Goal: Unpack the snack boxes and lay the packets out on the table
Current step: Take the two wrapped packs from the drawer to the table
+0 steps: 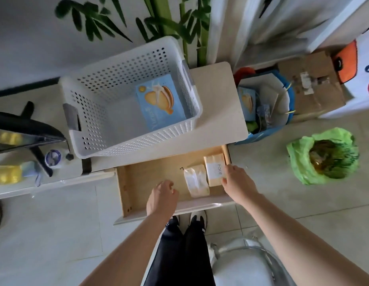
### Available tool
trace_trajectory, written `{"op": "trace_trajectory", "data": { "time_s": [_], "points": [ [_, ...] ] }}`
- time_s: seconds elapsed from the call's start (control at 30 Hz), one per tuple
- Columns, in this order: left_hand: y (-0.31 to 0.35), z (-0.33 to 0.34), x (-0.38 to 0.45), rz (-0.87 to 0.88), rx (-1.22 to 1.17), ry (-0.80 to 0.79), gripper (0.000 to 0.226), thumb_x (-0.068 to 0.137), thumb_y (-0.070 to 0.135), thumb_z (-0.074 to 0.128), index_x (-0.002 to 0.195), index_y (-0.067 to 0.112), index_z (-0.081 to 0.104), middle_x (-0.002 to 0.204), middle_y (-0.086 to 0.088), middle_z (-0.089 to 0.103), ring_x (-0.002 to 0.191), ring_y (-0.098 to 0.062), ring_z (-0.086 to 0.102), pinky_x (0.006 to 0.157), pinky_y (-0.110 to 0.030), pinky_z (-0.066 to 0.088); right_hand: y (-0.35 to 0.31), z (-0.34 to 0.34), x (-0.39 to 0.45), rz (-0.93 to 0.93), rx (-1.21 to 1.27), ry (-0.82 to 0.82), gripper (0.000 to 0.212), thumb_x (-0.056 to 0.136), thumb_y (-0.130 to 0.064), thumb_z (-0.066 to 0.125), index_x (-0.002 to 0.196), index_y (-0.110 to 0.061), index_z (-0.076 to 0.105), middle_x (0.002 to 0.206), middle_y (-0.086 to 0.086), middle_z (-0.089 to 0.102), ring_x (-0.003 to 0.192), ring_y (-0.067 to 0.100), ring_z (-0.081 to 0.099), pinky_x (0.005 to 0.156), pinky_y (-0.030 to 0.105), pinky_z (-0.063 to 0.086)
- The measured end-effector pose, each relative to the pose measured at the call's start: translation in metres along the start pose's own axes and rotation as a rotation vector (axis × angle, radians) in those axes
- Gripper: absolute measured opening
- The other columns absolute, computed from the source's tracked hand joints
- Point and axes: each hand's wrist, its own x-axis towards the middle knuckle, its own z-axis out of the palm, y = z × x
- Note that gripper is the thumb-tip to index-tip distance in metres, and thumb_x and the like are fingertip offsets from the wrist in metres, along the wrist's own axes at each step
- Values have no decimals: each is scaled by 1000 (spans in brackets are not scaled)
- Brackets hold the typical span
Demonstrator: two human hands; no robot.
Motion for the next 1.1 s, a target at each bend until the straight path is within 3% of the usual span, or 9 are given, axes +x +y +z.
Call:
{"op": "trace_trajectory", "data": {
  "time_s": [0.3,0.43,0.6,0.67,0.8,0.9,0.97,1.1],
  "points": [
    [-24,108,103,-176,-124,-188,38,91,21,56,128,12,55,121,-5,61,103,-22,58,85,-34,52,20,80,82,20,-79,-10,44,100,-30,46,137,-7,40,134,12,48,122,28,48,89,39,53],
    [-36,145,129,-225,-111,-271,48,88,22,58,134,11,47,125,-8,57,103,-26,60,79,-33,52,25,108,111,0,-122,24,63,96,-34,55,147,-12,25,148,11,31,134,31,37,91,37,49],
    [-38,172,146,-155,-104,-180,63,87,17,61,143,16,32,141,-6,38,119,-29,50,89,-41,48,31,127,140,-64,-279,44,97,87,-48,64,155,-16,3,157,13,16,142,38,22,105,40,39],
    [-38,176,149,-45,-46,-133,74,87,16,62,149,24,22,150,-1,28,127,-29,45,90,-41,48,35,130,148,-79,-298,16,104,85,-49,66,155,-17,-3,160,13,11,145,39,16,113,43,31],
    [-35,184,159,101,86,-211,81,91,20,60,154,31,10,162,3,7,141,-26,26,103,-41,41,37,139,158,-115,-416,-19,114,80,-53,69,154,-15,-8,162,14,8,146,39,15,120,49,14],
    [-34,187,164,60,43,-256,73,90,17,59,151,25,20,158,-1,20,139,-27,29,108,-42,38,35,140,152,-119,-447,-9,107,81,-49,70,154,-17,-2,161,14,9,145,41,13,119,52,10],
    [-35,189,165,15,-46,-225,66,87,11,58,146,21,31,151,-2,31,131,-28,38,104,-43,42,32,140,146,-155,-430,-9,98,84,-39,69,154,-21,4,161,11,8,146,39,10,117,53,12],
    [-41,188,169,-194,-192,-193,65,86,7,56,142,21,28,138,-9,40,116,-33,52,90,-42,49,27,147,141,-206,-383,-58,97,85,-26,70,153,-39,3,162,10,-18,146,47,4,116,58,14]
  ]
}}
